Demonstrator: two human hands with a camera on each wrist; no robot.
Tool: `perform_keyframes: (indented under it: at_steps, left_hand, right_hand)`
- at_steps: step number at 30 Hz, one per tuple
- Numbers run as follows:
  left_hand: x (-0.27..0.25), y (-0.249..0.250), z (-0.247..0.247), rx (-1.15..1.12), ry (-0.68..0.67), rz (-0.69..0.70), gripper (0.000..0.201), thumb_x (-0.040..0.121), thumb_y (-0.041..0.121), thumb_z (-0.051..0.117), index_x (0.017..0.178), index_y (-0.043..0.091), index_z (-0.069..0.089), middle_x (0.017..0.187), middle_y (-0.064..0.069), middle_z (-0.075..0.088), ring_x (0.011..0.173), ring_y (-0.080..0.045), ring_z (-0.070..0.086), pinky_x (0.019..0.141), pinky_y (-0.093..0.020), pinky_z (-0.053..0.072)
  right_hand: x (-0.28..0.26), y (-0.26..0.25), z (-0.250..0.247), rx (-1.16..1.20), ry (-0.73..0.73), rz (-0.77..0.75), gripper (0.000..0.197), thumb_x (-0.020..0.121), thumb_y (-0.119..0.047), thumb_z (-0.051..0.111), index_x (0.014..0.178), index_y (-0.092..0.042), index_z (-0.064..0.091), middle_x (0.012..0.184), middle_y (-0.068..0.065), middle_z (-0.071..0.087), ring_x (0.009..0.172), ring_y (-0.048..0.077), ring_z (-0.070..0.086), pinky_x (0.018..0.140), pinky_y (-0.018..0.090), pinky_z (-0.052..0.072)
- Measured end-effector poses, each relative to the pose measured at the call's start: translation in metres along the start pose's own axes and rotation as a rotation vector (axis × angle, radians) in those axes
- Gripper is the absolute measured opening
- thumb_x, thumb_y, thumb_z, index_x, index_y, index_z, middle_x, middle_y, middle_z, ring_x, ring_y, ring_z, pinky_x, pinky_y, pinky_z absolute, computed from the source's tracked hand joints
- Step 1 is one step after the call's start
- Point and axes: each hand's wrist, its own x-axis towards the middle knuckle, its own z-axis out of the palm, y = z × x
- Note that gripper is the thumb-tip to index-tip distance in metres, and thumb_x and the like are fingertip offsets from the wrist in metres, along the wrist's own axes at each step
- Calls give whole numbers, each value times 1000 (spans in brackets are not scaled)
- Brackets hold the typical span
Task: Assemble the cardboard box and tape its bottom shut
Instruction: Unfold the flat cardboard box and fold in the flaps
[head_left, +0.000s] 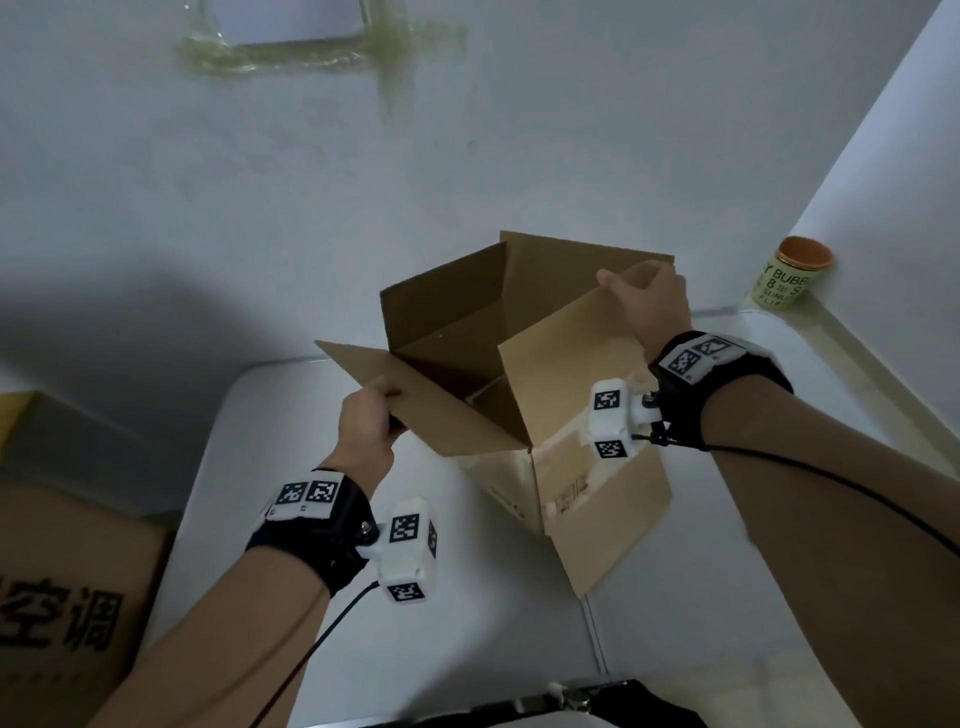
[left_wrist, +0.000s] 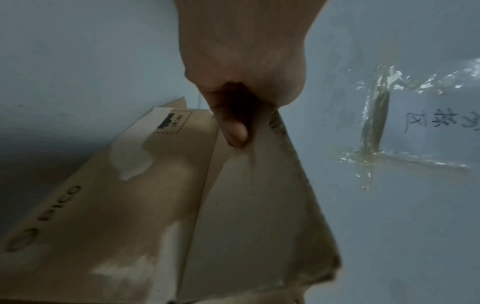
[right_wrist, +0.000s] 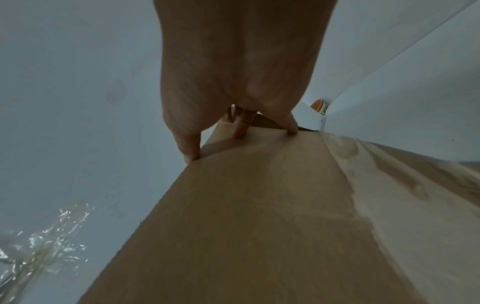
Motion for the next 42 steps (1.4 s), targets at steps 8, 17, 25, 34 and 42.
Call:
perform_keyframes:
  at_steps: [8, 17, 25, 34, 42]
  left_hand:
    - [-13, -7, 29, 100, -204, -113, 16, 92, 2, 44, 83, 3, 57, 82, -13, 59, 77, -24, 62, 71, -31, 57]
    - [-26, -35, 61, 83, -483, -505, 22, 96, 7, 54, 116, -1, 55, 104, -31, 68, 85, -34, 73, 65, -32, 62]
    - [-18, -35, 56, 261, -613, -524, 27, 96, 22, 56, 116, 3, 57, 111, -21, 70, 101, -33, 70, 82, -34, 59]
    - [-18, 19, 69, 1199, -744, -273, 72, 100, 54, 31, 71, 5, 74, 88, -10, 76, 72, -15, 69, 64, -21, 51]
    - [7, 64, 127, 1390, -351, 754, 30, 94, 40, 54, 97, 14, 68, 98, -4, 70, 93, -22, 64, 83, -35, 50]
  right_hand:
    - [5, 36, -2, -174, -44, 154, 84, 83, -56, 59, 148, -12, 27, 149, 12, 35, 136, 34, 35, 112, 49, 30]
    - [-35, 91, -15, -291, -619, 142, 62, 96, -20, 54, 151, -22, 25, 159, -2, 15, 145, 21, 20, 117, 36, 23]
    - [-30, 98, 1, -399, -525, -90, 68, 94, -23, 55, 151, -14, 20, 160, 4, 10, 148, 20, 11, 117, 29, 13]
    - [-21, 120, 22, -560, -304, 62, 108, 71, -38, 80, 148, -6, 12, 155, 8, 8, 133, 37, 34, 112, 44, 34]
    - [-26, 128, 14, -578, -355, -14, 83, 74, -31, 75, 137, -8, 27, 155, 5, 4, 121, 38, 44, 97, 40, 43]
